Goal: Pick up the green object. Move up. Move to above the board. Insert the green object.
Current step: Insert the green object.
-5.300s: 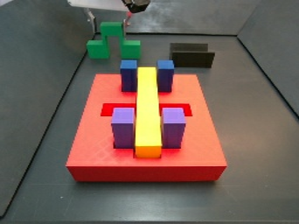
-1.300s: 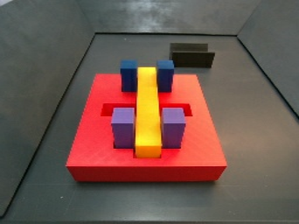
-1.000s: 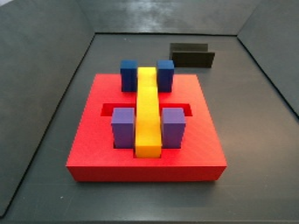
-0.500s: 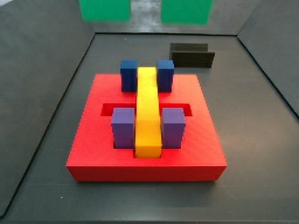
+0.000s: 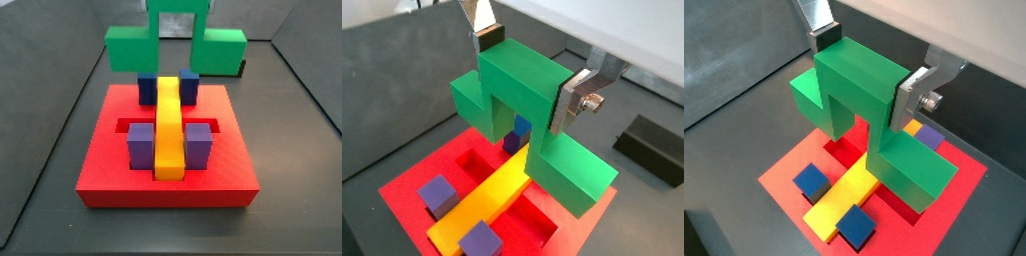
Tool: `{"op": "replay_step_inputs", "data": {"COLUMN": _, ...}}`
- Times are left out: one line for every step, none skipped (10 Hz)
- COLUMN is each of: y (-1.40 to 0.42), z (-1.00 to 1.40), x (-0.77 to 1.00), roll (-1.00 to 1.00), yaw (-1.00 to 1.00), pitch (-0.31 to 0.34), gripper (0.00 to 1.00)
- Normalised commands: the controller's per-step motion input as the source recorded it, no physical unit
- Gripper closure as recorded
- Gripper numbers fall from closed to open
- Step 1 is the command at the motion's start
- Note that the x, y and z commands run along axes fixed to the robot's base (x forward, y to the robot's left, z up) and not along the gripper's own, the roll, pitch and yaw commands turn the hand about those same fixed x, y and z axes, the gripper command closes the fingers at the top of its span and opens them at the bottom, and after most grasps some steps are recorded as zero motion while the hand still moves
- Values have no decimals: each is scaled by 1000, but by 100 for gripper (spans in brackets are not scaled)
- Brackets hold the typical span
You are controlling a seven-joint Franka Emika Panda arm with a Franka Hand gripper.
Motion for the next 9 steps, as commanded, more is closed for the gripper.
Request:
{"op": "replay_step_inputs", "data": {"y": 31, "z": -274, "x": 0, "roll": -219, "yaw": -20, "pitch": -127, "gripper": 100}}
{"op": "replay_step_inputs", "data": {"y": 26, "z": -309, "x": 0, "roll": -209, "yaw": 0, "pitch": -133, "gripper": 100}}
{"op": "replay_step_inputs", "data": {"y": 0, "z": -369, "x": 0, "roll": -94, "yaw": 0, "pitch": -121, "gripper": 100}}
{"op": "replay_step_inputs", "data": {"y": 0, "z": -386, "x": 0, "roll": -39, "yaw": 0, "pitch": -96, "gripper": 100}}
{"op": "replay_step_inputs", "data": {"y": 0, "z": -354, "x": 0, "roll": 0, "yaw": 0, "pitch": -61, "gripper": 100}}
{"op": "replay_step_inputs", "data": {"y": 0, "z": -277, "x": 0, "roll": 0, "yaw": 0, "pitch": -19, "gripper": 100}}
{"op": "replay_step_inputs", "data": {"y": 0, "z": -254, "x": 0, "roll": 0, "yaw": 0, "pitch": -10, "gripper": 100}}
{"op": "replay_step_inputs", "data": {"y": -17, "z": -249, "x": 0, "roll": 23, "yaw": 0, "pitch": -1, "gripper": 100}}
{"op": "replay_step_inputs", "data": {"y": -37, "z": -260, "x": 0, "roll": 31, "yaw": 0, "pitch": -6, "gripper": 100}}
